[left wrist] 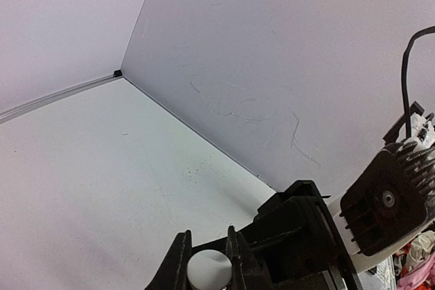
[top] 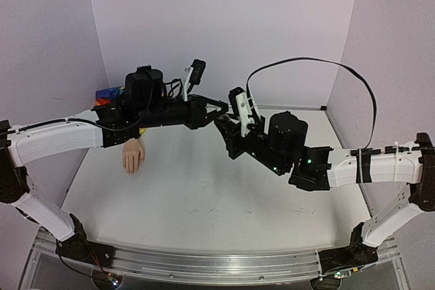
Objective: Paint the nails
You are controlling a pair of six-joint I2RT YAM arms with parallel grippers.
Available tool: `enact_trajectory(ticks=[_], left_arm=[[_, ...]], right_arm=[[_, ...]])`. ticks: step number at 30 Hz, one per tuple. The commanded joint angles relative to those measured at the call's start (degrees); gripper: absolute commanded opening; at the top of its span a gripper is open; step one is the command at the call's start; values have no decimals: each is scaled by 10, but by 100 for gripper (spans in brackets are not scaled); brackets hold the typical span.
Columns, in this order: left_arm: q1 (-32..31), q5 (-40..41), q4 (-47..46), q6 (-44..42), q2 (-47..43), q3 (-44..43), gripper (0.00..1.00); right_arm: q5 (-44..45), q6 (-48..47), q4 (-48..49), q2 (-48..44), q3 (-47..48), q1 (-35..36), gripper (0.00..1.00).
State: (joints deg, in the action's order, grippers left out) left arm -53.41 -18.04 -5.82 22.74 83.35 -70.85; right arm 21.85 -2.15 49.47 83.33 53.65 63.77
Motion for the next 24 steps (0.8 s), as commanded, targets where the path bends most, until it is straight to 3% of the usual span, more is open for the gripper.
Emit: enact_trajectory(ticks=[1, 3, 6, 10, 13, 20, 24], left_arm=[[-8, -21, 30, 9, -4, -19, 10], [-8, -24, 31, 10, -7, -17, 19], [-8, -31, 39, 0, -18, -16, 39], [5, -41, 50, -11, -55, -10, 68], [14, -62, 49, -15, -81, 2, 80], [27, -96, 47, -8, -111, 26, 86], [27, -158, 23, -8, -103, 19, 79]], right_arm=[[40, -28, 75, -10, 41, -17, 0], [13, -24, 77, -18, 36, -22, 0], [-35, -19, 73, -28, 30, -39, 0], [-173, -4, 44, -48, 26, -66, 0], [-229, 10, 15, -55, 30, -76, 0], [-533, 135, 28, -48, 29, -143, 0], [-646, 177, 57, -24, 48, -146, 0]])
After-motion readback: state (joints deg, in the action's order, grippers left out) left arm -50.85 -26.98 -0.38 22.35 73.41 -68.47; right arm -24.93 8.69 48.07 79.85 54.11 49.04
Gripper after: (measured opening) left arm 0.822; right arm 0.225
